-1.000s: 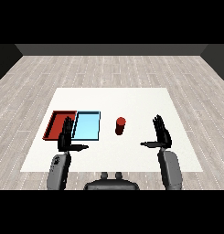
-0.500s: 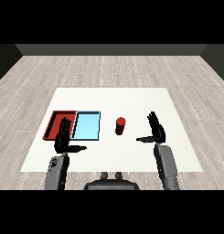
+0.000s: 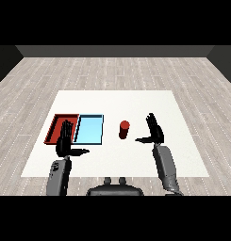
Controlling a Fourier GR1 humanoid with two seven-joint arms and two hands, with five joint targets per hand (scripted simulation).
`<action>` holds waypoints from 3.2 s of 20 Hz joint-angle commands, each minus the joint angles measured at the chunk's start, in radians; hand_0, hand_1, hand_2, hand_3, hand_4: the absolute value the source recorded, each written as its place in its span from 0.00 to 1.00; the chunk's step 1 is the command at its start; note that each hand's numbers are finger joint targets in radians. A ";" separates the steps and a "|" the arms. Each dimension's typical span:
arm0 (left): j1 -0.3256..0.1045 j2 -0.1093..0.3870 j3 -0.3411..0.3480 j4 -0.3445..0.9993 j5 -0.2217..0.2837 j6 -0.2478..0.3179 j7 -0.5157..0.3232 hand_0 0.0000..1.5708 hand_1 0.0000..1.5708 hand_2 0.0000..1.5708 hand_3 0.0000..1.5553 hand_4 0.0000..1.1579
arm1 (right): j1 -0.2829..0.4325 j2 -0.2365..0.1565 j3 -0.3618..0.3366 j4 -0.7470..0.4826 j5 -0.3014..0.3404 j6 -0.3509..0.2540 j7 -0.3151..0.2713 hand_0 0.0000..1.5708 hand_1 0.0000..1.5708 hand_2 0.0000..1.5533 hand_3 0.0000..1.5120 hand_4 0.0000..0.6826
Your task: Pick the red can and put it in the red box
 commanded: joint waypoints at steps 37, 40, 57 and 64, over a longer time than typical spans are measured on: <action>0.093 -0.005 -0.022 -0.043 0.017 -0.049 -0.046 0.00 0.00 0.00 0.00 0.00 | -0.235 0.063 0.257 0.430 -0.280 -0.200 -0.150 0.00 0.00 0.00 0.00 0.00; 0.019 -0.008 -0.021 -0.135 0.023 0.011 0.088 0.00 0.00 0.00 0.00 0.00 | -0.284 0.063 0.228 0.589 -0.268 -0.172 -0.250 0.00 0.00 0.00 0.00 0.00; 0.056 -0.010 -0.023 -0.097 0.004 0.006 0.025 0.00 0.00 0.00 0.00 0.00 | -0.346 0.063 0.375 0.669 -0.419 -0.214 -0.292 0.00 0.00 0.00 0.00 0.00; 0.074 0.010 0.007 -0.155 0.060 -0.019 0.074 0.00 0.00 0.00 0.00 0.00 | -0.411 0.063 0.364 0.729 -0.419 -0.192 -0.276 0.00 0.00 0.00 0.00 0.00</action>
